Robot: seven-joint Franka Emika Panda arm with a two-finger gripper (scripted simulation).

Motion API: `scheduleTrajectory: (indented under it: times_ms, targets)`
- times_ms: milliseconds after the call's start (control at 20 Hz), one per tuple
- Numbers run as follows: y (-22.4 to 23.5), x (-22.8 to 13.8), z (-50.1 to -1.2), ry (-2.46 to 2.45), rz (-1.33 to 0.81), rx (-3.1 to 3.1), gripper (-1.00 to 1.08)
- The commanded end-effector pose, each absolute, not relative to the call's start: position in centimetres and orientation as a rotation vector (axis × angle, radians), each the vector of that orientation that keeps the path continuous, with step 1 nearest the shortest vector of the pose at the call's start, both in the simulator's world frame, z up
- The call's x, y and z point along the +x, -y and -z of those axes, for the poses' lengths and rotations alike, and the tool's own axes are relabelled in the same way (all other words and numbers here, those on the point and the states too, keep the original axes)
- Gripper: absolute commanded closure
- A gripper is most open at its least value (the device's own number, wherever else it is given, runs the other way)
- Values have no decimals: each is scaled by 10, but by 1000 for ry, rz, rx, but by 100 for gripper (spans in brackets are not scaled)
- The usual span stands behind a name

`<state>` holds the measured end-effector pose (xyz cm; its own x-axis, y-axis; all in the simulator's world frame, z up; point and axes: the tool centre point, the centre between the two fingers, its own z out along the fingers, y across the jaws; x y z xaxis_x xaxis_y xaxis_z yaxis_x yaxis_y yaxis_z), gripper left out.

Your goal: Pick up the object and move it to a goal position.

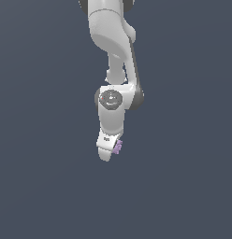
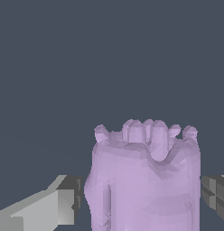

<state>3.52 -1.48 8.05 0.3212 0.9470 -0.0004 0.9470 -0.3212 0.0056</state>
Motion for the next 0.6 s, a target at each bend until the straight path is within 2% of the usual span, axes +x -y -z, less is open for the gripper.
scheduleTrajectory:
  times_ms: [0, 550]
  targets:
    - [14, 30, -97, -1827, -5, 2548, 108]
    - [8, -2, -205, -1830, -1, 2547, 108]
